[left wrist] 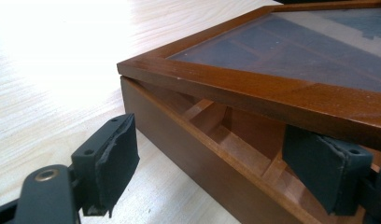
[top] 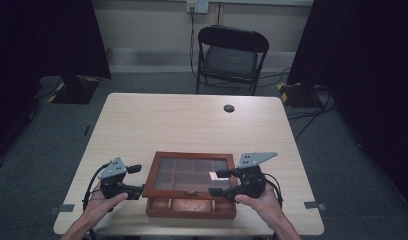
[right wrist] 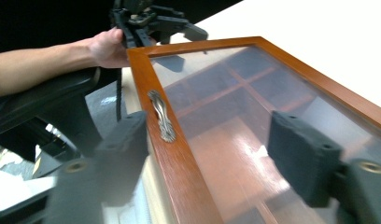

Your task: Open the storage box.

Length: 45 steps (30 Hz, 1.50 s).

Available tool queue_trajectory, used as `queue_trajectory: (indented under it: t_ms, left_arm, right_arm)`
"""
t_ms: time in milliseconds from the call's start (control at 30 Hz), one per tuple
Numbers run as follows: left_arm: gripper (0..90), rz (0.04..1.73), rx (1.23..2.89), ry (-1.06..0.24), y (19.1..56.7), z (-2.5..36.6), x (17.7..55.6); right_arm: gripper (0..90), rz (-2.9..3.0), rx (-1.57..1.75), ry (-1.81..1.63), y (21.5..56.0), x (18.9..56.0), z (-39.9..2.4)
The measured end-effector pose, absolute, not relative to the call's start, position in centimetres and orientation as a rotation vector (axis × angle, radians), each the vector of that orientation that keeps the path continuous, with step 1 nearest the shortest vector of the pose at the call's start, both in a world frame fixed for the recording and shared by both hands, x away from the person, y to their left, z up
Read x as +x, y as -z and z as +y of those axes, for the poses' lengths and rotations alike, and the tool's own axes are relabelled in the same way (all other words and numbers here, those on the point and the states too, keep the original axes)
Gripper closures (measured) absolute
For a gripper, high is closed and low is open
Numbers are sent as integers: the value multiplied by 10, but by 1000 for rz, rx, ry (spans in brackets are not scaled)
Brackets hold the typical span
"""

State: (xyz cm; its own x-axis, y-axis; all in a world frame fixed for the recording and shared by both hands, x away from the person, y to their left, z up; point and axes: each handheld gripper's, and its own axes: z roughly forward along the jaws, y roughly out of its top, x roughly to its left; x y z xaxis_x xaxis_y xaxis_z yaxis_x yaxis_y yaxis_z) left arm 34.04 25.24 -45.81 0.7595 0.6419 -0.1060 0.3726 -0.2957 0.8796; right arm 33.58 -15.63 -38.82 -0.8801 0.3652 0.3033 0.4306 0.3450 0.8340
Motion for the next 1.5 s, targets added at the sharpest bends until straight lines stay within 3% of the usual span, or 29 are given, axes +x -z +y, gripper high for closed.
queue_trajectory:
  t_ms: [300, 667, 1500]
  left_arm:
    - [189, 763, 1882, -310, 452, 247, 340]
    - [172, 787, 1828, -311, 444, 246, 344]
    - [163, 747, 1802, -318, 419, 226, 369]
  right_arm:
    - [145, -2471, -870, 1636, 394, 328, -182]
    - [144, -2485, -941, 1705, 394, 326, -200]
    - [138, -2532, -976, 1752, 385, 351, -197]
